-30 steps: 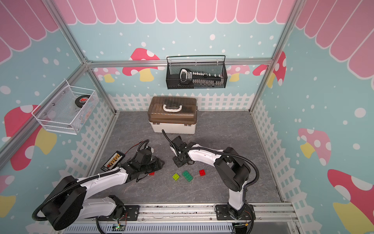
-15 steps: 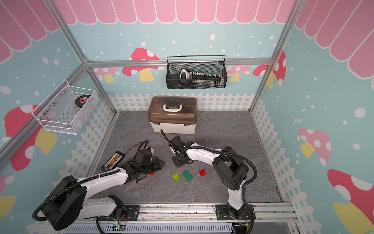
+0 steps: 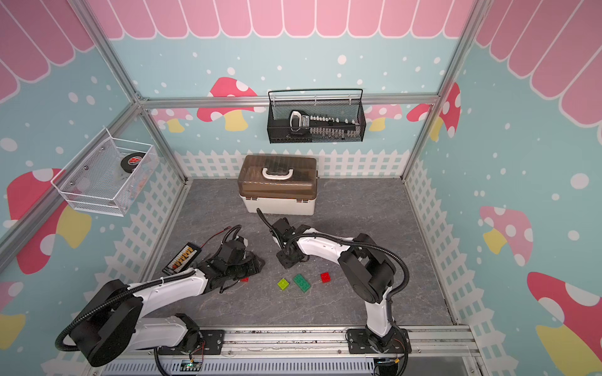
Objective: Assemble the letter y with lego
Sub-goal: Assemble the lego brick with the lego brick, then pick up the lego brick from the center of the board.
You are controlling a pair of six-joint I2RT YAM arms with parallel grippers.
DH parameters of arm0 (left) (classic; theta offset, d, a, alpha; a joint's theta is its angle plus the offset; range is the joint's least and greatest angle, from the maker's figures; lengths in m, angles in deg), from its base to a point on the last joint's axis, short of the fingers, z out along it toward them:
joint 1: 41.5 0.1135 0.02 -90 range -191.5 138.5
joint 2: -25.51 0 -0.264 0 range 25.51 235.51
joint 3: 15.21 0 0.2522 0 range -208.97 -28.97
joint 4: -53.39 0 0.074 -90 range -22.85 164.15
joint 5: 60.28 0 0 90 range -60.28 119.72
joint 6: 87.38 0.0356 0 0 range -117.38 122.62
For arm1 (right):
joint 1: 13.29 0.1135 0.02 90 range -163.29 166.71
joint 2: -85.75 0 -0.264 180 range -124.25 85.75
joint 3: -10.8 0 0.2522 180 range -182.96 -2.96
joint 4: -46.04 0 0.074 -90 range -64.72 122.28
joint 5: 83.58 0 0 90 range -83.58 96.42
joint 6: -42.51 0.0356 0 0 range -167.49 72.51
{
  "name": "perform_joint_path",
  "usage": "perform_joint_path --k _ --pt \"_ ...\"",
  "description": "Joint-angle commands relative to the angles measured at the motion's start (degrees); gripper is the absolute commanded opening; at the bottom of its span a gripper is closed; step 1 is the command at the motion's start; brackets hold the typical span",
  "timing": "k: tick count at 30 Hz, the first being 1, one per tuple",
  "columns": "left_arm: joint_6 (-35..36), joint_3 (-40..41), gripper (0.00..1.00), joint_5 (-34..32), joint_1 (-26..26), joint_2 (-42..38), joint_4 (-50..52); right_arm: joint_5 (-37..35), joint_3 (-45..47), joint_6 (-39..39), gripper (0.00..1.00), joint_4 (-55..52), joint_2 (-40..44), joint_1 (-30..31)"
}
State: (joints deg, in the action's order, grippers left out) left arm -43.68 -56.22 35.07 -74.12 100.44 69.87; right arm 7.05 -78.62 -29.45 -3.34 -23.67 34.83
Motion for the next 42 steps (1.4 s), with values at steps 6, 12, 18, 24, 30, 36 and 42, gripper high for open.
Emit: perform_joint_path --k 6,12,18,24,30,36,42 --pt "-0.99 -0.12 0.53 -0.69 0.41 0.37 -0.71 -0.39 -1.6 -1.51 0.22 -5.97 -5.27 0.31" --pt "-0.74 -0.51 0.54 -2.41 0.47 -2.72 1.8 -1.73 -6.88 -2.98 0.23 -7.32 -7.27 -0.81" --pt "-0.37 -0.02 0.54 -3.82 0.63 -6.22 4.72 -2.11 -12.84 -4.42 0.27 -8.32 -10.22 -1.79" --pt "-0.55 0.13 0.54 -4.24 0.7 -8.17 5.89 -2.36 -14.52 -4.77 0.44 -8.46 -9.55 -1.8" --pt "-0.42 -0.76 0.54 -3.57 0.65 -7.62 5.98 -2.77 -14.21 -3.87 0.53 -8.01 -6.17 -1.8" --pt "1.6 -2.99 0.56 -0.34 0.69 -6.54 6.07 -4.81 -8.24 -1.98 0.54 -6.26 1.54 -1.97" --pt "5.85 -6.91 0.57 6.66 -1.59 -3.26 5.72 -4.57 2.52 1.72 0.55 -4.02 11.69 -3.14"
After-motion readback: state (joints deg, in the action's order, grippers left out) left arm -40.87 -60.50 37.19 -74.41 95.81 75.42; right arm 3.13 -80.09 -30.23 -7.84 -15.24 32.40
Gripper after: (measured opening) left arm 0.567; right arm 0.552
